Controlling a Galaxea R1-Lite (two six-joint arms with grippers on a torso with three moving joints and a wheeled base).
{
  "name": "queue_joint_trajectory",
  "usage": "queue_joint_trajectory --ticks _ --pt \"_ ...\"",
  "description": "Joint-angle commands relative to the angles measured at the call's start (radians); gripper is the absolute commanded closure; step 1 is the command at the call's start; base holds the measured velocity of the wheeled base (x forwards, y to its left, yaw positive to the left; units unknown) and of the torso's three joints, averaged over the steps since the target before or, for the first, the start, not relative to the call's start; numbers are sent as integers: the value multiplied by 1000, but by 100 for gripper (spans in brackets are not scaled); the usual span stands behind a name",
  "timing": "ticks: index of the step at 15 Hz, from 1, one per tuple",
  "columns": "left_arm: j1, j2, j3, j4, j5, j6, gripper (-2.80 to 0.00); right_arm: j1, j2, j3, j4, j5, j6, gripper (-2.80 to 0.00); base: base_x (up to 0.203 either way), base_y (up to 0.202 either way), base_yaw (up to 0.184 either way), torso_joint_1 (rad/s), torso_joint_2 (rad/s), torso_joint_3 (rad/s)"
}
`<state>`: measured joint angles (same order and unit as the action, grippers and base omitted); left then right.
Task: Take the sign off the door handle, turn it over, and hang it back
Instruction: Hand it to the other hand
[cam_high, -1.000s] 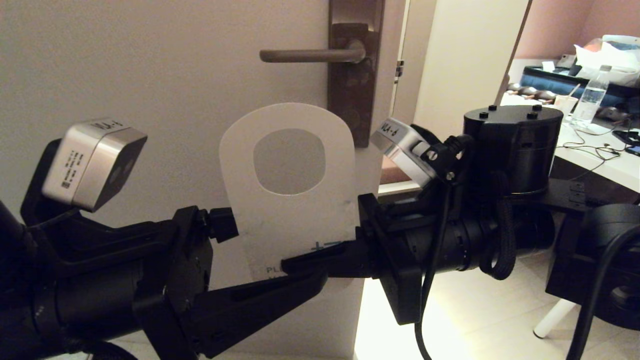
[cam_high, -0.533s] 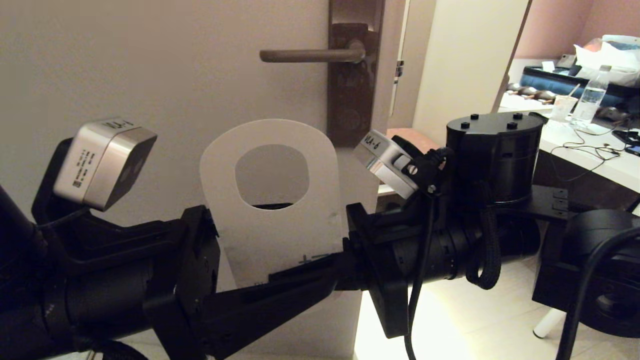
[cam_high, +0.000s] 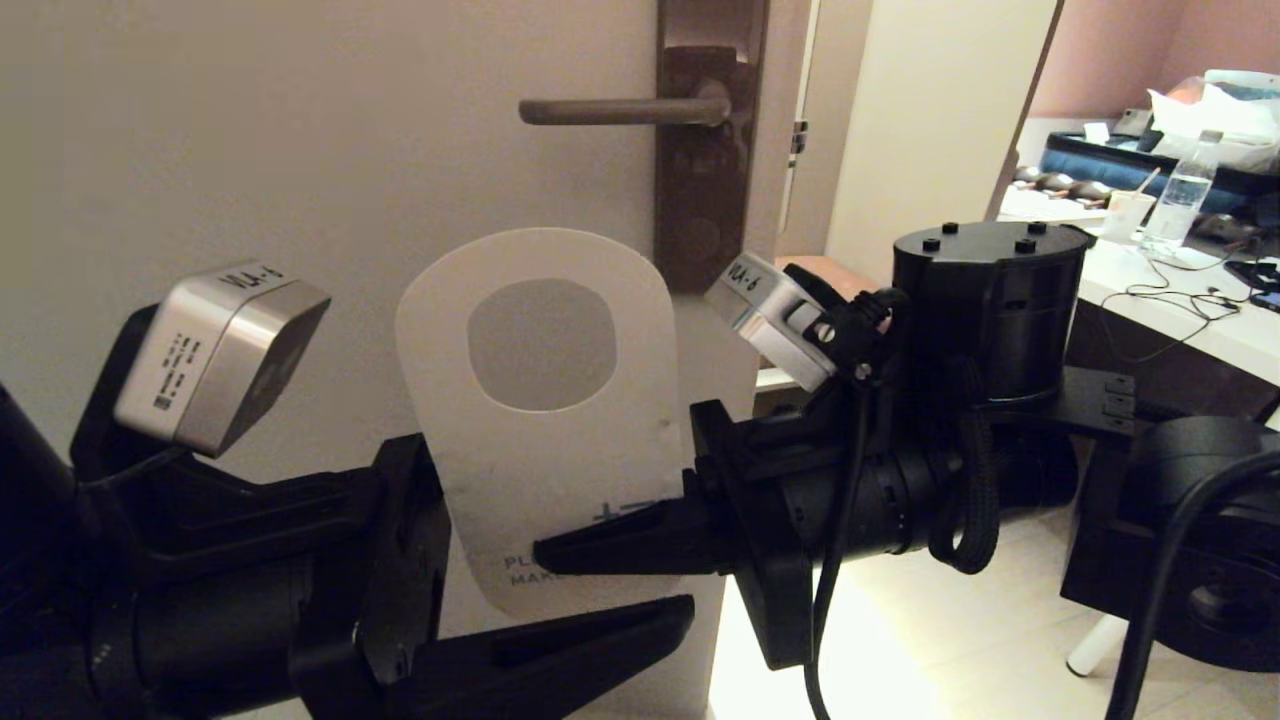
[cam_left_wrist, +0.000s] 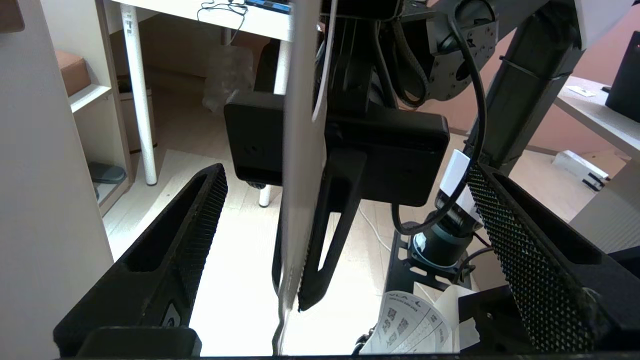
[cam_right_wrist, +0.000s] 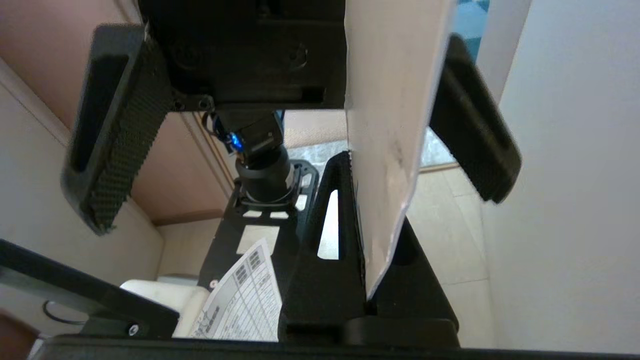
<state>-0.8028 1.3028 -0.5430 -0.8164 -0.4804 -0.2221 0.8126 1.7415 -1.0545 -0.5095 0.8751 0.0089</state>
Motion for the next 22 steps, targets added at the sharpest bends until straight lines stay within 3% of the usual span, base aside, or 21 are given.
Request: queue_joint_trajectory --ticks 1,15,16,22 --pt "-1 -3 0 -6 -3 0 -280 0 1 -1 -6 5 0 0 0 0 0 0 0 0" --pt "-3 -11 -17 -6 2 7 -280 28 -3 -1 -6 5 -4 0 0 0 0 0 0 0" --pt "-4 -11 -15 -12 2 8 0 28 -3 -1 -6 7 -4 0 0 0 0 0 0 0" --pt "-40 -16 -11 -17 2 0 0 28 -3 -2 -7 7 -6 0 0 0 0 0 0 0"
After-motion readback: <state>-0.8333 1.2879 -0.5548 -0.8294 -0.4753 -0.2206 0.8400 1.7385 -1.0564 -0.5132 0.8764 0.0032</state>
